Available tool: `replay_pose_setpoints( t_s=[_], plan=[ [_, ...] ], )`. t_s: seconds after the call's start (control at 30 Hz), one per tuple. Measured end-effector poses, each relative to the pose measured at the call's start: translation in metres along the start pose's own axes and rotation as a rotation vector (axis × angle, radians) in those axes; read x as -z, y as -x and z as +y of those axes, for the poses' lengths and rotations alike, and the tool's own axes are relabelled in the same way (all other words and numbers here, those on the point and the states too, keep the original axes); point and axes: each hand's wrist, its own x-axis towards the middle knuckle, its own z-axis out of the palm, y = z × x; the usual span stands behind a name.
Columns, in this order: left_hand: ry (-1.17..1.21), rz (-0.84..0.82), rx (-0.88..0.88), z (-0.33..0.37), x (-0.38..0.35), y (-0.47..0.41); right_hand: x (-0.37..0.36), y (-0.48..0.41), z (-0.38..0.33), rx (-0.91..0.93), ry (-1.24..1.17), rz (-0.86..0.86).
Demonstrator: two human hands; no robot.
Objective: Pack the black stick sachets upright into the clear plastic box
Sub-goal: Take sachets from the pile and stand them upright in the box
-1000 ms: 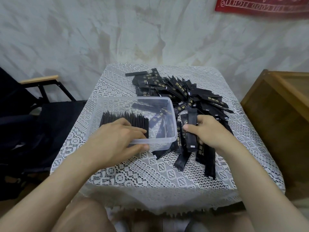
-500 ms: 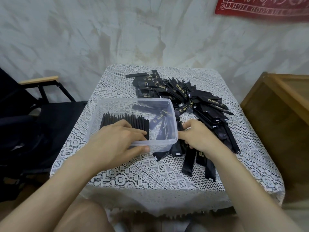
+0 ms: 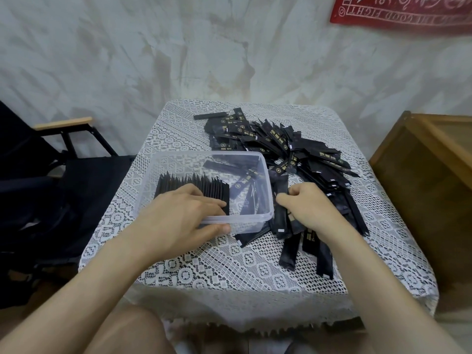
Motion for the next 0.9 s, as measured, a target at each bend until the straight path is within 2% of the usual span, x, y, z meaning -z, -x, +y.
replay_pose_setpoints(
  t_s=[0.13,0.27,0.37,0.53,0.67,0.9],
  plan=[
    [0.001,-0.003,-0.001,0.000,0.000,0.000,0.009,-0.002,0.001,0.014,-0.045,0.024],
    [0.000,-0.016,0.005,0.002,0.002,0.000,0.009,-0.003,-0.001,0.033,-0.068,-0.035],
    [0.002,-0.012,0.003,0.003,0.002,0.000,0.006,-0.003,-0.004,0.054,0.050,-0.103],
    [0.003,-0.015,0.003,0.003,0.002,0.000,-0.004,-0.003,-0.009,0.044,0.173,-0.088],
    [0.018,0.002,-0.004,0.002,0.001,0.001,-0.006,-0.001,-0.012,0.029,-0.018,-0.131],
    [0.010,-0.001,-0.006,0.001,0.001,-0.001,0.006,0.005,-0.009,0.013,-0.188,-0.198]
  ],
)
